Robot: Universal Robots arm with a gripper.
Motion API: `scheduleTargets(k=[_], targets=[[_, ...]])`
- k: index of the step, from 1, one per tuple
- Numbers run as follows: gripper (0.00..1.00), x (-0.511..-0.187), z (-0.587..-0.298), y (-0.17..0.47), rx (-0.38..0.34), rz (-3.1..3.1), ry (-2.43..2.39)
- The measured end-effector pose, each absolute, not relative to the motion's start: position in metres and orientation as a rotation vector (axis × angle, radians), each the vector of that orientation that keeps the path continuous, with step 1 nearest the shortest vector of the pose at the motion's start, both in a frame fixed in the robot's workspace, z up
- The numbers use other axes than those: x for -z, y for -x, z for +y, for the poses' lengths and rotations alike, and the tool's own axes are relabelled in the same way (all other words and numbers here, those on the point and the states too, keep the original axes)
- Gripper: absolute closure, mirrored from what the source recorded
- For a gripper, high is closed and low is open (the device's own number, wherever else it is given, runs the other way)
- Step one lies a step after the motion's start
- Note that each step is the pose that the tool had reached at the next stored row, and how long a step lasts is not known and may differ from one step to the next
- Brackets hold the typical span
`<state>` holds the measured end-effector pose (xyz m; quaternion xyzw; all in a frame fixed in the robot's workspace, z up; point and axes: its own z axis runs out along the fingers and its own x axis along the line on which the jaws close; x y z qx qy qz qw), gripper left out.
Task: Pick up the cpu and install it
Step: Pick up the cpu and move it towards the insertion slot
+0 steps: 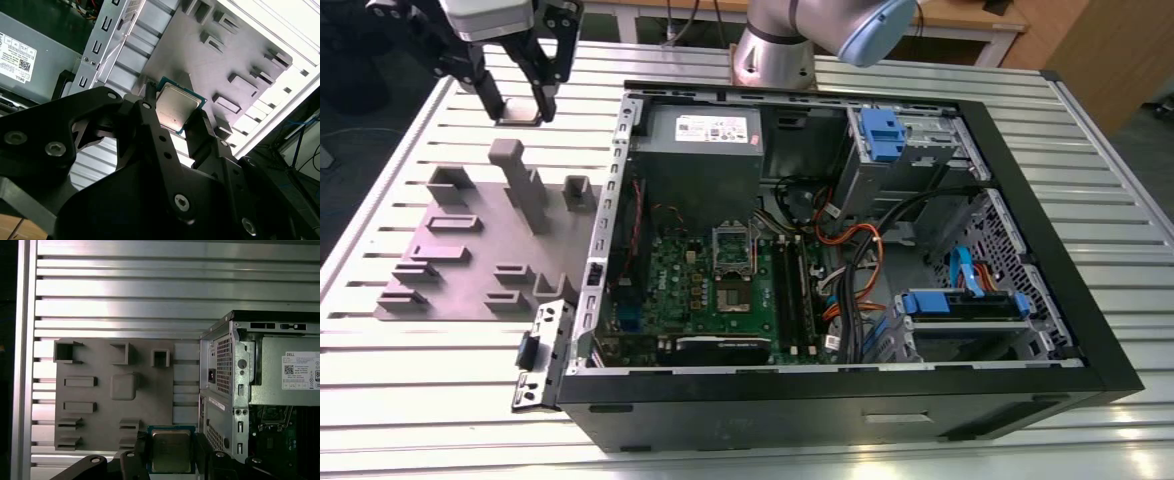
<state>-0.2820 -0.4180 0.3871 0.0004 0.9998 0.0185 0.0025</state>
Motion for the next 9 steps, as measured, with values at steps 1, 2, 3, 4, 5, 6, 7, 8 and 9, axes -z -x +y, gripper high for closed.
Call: scheduleTargets(k=[1,2,3,4,5,6,7,8,9], targets=[[0.53,-0.3871,-0.4181,0.2817,-0.058,3.136,-0.001],[0.53,-0.3871,-0.4181,0.2813,-0.058,3.136,-0.001],[0.53,-0.3871,-0.4181,0.2810,-0.058,3.136,-0.001],[0.53,-0.3871,-0.4181,0.2806,-0.058,3.136,-0.001],[0.53,-0.3871,-0.4181,0.2803,-0.058,3.136,-0.002],[0.53,-0.3871,-0.4182,0.2798,-0.058,3.136,-0.001],[0.53,-0.3871,-0.4182,0.2793,-0.058,3.136,-0.001],[0.53,-0.3871,-0.4182,0.2787,-0.058,3.136,-0.001],[0.53,-0.3871,-0.4182,0.2780,-0.058,3.136,-0.001]])
